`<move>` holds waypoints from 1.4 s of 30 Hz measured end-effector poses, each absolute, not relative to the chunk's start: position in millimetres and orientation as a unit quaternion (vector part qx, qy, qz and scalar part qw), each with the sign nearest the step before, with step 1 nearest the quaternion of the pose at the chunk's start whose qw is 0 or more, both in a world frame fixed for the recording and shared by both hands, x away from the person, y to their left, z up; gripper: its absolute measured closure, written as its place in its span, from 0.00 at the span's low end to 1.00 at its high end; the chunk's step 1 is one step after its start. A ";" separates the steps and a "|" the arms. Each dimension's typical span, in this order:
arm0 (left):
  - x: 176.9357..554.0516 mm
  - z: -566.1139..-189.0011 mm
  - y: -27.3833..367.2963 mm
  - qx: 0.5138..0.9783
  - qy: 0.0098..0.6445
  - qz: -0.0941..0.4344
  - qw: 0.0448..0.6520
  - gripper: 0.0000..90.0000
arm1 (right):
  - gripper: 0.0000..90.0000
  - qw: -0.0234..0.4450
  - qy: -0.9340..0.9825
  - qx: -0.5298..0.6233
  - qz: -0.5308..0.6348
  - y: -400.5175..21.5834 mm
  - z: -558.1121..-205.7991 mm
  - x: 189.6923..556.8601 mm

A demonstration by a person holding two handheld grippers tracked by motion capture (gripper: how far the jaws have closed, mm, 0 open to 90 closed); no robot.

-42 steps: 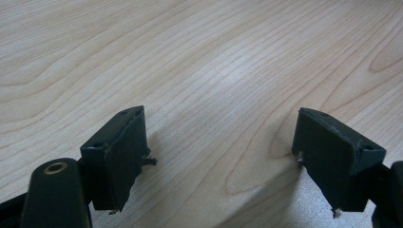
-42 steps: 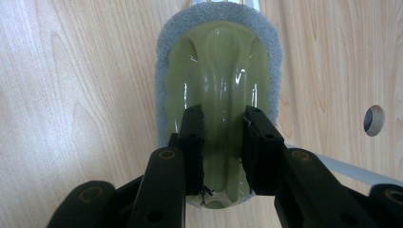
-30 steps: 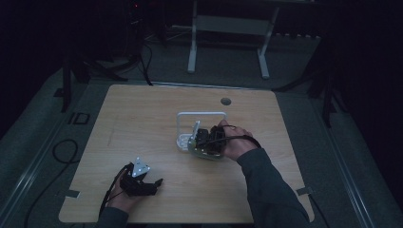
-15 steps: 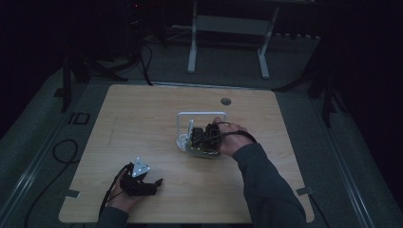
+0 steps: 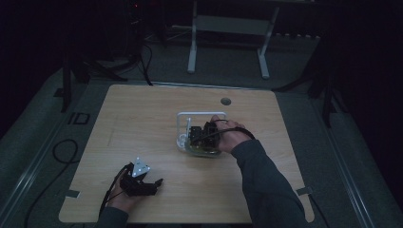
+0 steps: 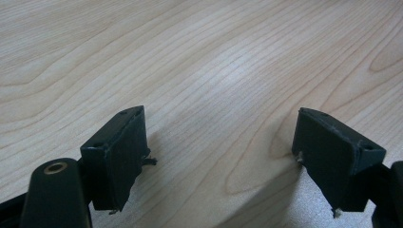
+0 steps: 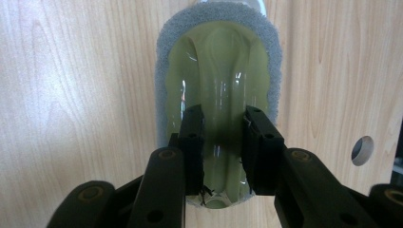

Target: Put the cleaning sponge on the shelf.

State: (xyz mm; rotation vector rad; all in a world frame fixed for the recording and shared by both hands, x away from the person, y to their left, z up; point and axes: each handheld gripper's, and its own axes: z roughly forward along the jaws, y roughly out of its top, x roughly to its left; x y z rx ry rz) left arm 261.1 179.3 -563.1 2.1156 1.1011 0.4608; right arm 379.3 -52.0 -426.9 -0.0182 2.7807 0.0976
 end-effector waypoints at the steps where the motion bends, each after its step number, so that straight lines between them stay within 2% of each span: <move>1: 261.1 -563.1 179.3 0.816 0.425 0.178 0.349 0.22 | 0.80 0.178 0.983 -0.008 0.038 -51.6 -426.6 380.8; 42: 261.2 -563.3 179.2 0.816 0.424 0.177 0.350 0.21 | 0.80 0.209 0.977 -0.039 0.009 -30.8 -449.6 390.1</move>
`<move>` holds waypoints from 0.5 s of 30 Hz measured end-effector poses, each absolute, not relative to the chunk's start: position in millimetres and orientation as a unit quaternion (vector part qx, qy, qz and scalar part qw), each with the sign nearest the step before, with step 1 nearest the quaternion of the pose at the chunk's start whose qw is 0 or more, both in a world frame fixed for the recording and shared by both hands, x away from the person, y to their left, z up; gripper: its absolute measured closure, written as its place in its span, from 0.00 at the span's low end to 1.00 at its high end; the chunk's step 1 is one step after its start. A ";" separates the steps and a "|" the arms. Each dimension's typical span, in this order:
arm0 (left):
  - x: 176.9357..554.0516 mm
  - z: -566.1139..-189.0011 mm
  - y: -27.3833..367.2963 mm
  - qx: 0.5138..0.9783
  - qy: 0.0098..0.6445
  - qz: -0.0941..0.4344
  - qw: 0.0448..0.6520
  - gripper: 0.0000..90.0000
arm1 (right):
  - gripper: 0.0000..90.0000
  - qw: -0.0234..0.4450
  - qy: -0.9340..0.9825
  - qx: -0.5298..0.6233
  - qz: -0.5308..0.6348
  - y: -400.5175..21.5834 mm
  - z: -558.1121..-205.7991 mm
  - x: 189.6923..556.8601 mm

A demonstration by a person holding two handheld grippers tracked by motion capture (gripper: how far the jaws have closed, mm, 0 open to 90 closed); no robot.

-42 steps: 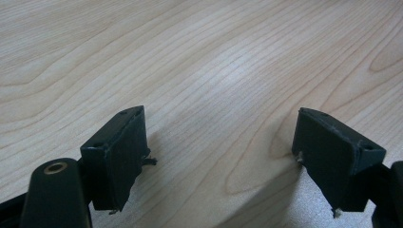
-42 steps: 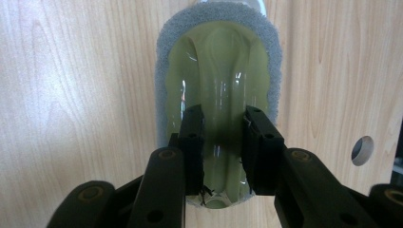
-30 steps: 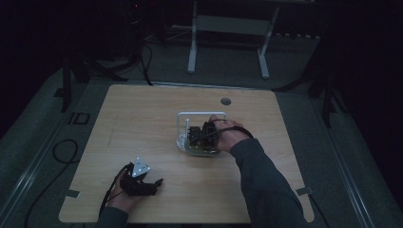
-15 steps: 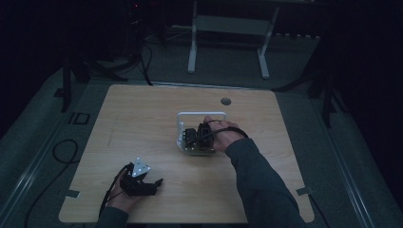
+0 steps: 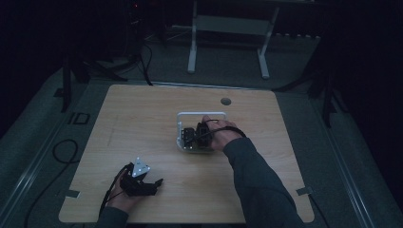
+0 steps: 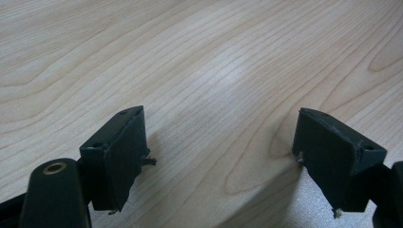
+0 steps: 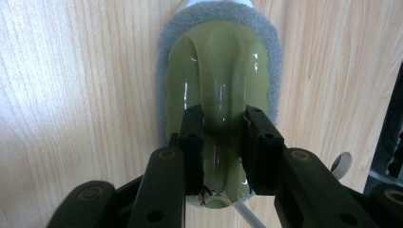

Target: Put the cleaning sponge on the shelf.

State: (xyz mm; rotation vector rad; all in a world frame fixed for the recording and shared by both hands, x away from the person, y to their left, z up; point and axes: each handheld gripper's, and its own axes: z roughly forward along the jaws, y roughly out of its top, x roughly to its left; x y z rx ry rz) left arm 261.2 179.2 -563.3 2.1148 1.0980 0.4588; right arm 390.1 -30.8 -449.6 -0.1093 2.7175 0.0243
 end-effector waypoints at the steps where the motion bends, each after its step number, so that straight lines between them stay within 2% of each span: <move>1: 261.2 -563.3 179.2 0.816 0.424 0.177 0.350 0.21 | 0.80 0.209 0.977 -0.039 0.009 -30.3 -450.1 390.0; 15: 261.1 -563.4 179.0 0.816 0.423 0.177 0.350 0.21 | 0.80 0.227 0.973 -0.046 -0.005 -27.7 -460.1 394.1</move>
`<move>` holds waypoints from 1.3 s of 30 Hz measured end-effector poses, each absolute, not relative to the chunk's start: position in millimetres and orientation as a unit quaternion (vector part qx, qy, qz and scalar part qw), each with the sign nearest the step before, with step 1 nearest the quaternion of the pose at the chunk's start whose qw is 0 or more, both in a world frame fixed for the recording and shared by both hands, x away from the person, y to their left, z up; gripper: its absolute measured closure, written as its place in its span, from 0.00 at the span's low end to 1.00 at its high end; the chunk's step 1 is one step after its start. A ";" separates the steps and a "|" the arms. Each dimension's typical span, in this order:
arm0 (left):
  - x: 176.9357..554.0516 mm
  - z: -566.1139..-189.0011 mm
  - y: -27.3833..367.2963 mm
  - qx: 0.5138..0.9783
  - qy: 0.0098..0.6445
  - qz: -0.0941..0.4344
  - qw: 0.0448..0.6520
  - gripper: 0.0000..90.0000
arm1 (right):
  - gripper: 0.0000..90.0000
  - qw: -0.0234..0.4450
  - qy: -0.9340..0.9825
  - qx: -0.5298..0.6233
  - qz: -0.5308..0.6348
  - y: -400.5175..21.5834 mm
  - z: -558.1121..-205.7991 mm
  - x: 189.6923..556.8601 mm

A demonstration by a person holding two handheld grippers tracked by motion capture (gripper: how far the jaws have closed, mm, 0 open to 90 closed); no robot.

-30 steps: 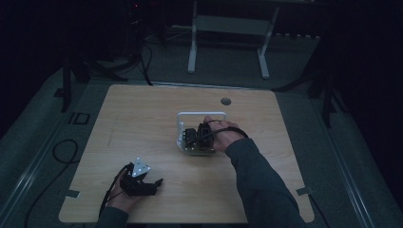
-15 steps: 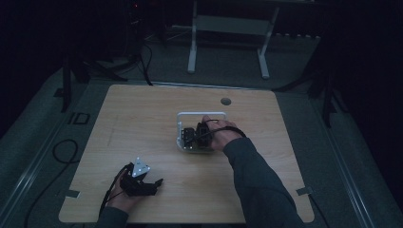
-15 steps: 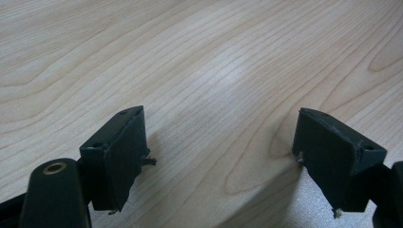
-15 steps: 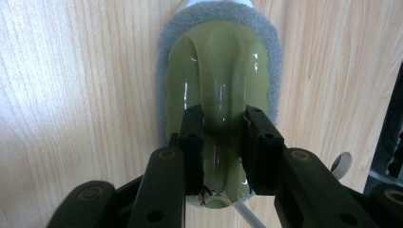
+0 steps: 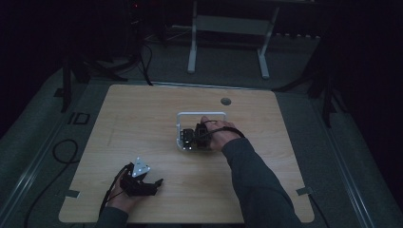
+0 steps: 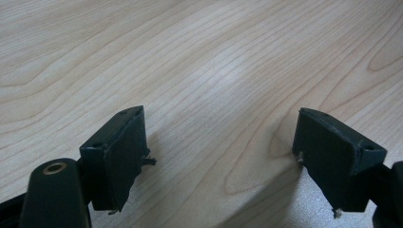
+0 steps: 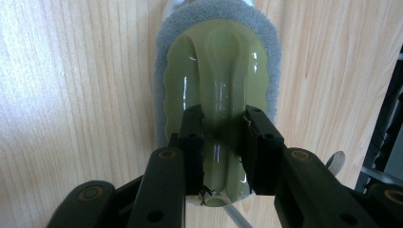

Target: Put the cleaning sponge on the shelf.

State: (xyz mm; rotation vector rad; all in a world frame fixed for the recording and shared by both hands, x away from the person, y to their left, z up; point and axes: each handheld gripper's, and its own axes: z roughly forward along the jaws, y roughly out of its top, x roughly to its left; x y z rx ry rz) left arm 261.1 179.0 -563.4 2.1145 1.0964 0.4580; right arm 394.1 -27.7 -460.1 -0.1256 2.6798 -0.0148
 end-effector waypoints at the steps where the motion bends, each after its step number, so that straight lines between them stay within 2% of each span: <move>1: 261.1 -563.4 179.0 0.817 0.423 0.177 0.350 0.21 | 0.80 0.229 0.972 -0.046 -0.004 -27.4 -460.3 393.8; 23: 261.1 -563.3 179.0 0.817 0.423 0.176 0.350 0.21 | 0.79 0.234 0.971 -0.048 0.010 -29.6 -461.0 394.1; 39: 261.0 -563.4 178.9 0.816 0.423 0.176 0.351 0.21 | 0.80 0.265 0.964 -0.039 0.001 -29.2 -468.4 397.7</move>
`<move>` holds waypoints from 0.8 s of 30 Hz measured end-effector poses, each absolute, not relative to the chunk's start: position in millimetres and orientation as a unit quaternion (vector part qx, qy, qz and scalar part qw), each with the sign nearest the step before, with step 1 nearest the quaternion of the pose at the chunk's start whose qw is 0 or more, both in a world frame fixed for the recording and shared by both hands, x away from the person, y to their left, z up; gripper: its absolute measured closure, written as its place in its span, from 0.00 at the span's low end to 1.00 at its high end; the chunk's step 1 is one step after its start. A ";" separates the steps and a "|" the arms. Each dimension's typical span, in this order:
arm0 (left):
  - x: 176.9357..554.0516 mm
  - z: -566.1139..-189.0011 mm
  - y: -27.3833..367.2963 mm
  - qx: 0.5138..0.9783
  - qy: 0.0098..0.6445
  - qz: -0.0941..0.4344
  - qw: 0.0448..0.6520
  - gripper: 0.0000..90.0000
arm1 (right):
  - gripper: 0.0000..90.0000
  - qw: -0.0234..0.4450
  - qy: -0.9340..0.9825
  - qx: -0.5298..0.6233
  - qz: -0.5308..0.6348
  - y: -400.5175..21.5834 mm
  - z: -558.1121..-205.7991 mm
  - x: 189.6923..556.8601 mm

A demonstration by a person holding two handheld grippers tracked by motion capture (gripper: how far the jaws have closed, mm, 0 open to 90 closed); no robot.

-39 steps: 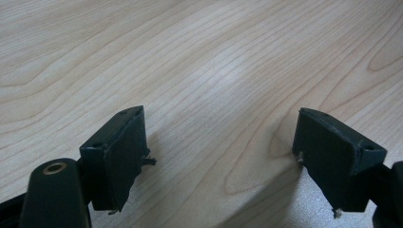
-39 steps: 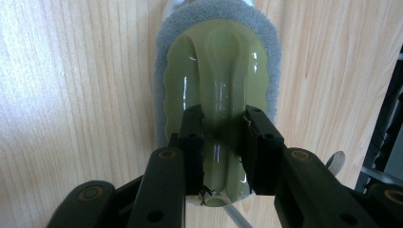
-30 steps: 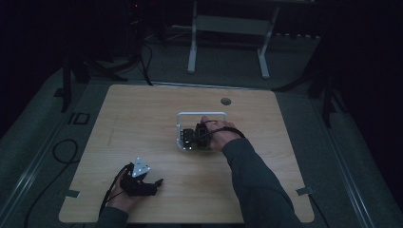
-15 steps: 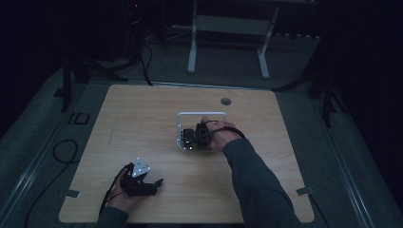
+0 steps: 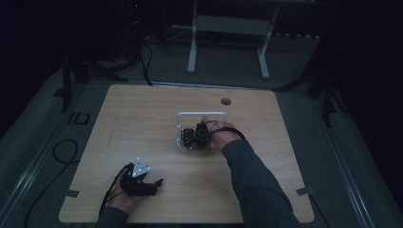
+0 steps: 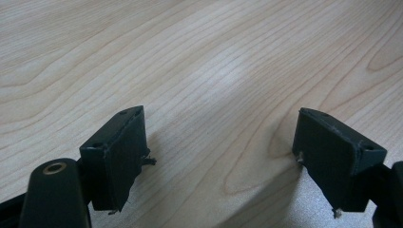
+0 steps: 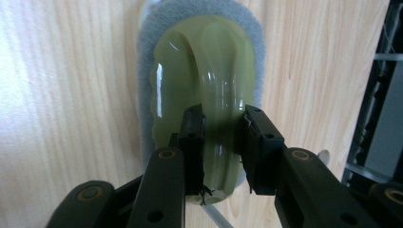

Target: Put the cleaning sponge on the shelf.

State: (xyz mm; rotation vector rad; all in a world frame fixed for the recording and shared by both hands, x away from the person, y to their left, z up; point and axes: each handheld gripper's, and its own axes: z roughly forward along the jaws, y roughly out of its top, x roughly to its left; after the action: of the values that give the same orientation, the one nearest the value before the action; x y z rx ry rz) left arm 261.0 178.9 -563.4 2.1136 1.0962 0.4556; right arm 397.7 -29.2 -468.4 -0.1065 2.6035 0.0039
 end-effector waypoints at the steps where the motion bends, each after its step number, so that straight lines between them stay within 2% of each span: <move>1: 261.0 -563.4 178.9 0.816 0.423 0.176 0.351 0.21 | 0.80 0.266 0.963 -0.038 -0.002 -29.3 -469.4 397.9; 8: 261.1 -563.4 178.9 0.816 0.423 0.176 0.351 0.21 | 0.80 0.278 0.960 -0.031 -0.002 -29.8 -472.6 401.1; 18: 261.1 -563.3 179.0 0.817 0.423 0.176 0.350 0.21 | 0.65 0.282 0.959 -0.015 0.013 -35.1 -470.5 402.0; 24: 261.0 -563.3 179.0 0.817 0.423 0.176 0.350 0.21 | 0.61 0.281 0.959 -0.012 0.023 -39.4 -468.0 398.5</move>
State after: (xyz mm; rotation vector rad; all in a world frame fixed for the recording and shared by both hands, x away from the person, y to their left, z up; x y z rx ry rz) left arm 261.0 179.0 -563.3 2.1164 1.0951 0.4555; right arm 398.5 -39.4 -468.0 -0.0333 2.5710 0.0616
